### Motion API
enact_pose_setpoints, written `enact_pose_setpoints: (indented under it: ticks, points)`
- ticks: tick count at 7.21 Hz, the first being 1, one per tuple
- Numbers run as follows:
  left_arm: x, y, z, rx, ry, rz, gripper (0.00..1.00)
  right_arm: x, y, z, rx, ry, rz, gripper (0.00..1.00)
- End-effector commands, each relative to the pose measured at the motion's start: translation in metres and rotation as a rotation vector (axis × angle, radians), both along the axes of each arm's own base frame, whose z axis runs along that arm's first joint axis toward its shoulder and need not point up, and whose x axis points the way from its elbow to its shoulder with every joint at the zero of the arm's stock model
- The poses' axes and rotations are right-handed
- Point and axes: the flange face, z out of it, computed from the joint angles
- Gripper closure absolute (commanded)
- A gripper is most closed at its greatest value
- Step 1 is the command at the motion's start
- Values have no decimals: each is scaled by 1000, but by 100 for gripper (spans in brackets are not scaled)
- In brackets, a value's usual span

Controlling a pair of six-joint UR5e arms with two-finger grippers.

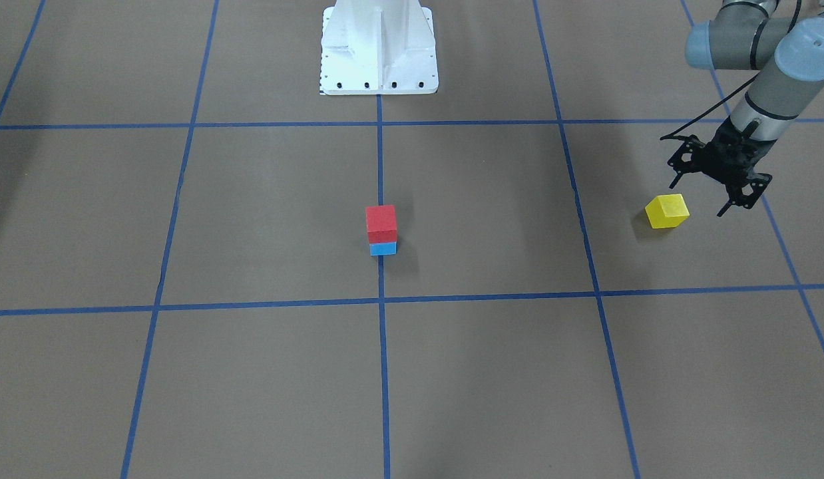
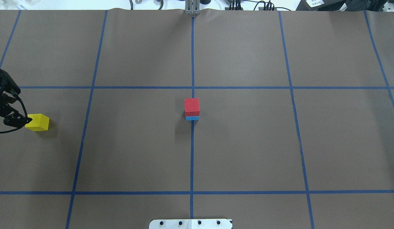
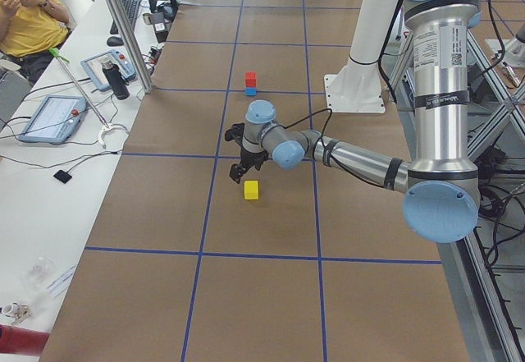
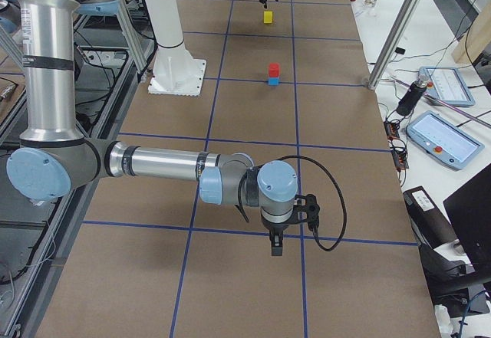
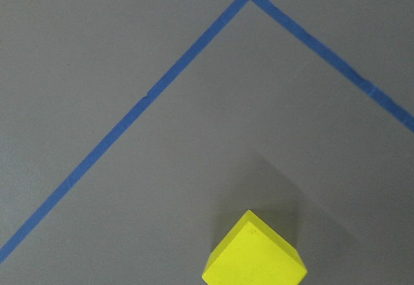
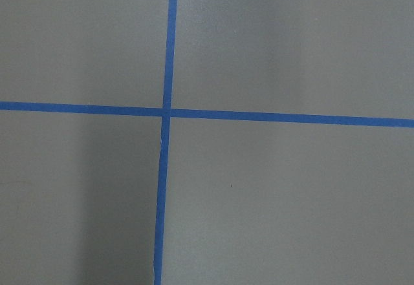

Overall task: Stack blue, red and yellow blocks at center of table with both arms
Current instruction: 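Lower the left gripper onto the yellow cube and grasp it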

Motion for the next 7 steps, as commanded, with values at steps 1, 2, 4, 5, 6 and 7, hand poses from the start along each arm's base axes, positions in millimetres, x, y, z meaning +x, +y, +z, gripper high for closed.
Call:
enact_pose_setpoints:
  ticks: [1, 2, 4, 5, 6, 7]
  points:
    - [2, 3, 15, 104, -1, 107, 1, 0, 0, 0, 0, 0, 0, 0]
    - [4, 6, 16, 126, 5, 160, 1, 0, 0, 0, 0, 0, 0, 0]
    - [12, 10, 18, 154, -6, 207, 1, 0, 0, 0, 0, 0, 0, 0]
    - [22, 11, 20, 155, -9, 223, 1, 0, 0, 1, -2, 0, 0, 0]
    - [33, 15, 19, 159, -12, 243, 1, 0, 0, 1, -2, 0, 0, 0]
    - [41, 18, 25, 154, -18, 259, 1, 0, 0, 1, -2, 0, 0, 0]
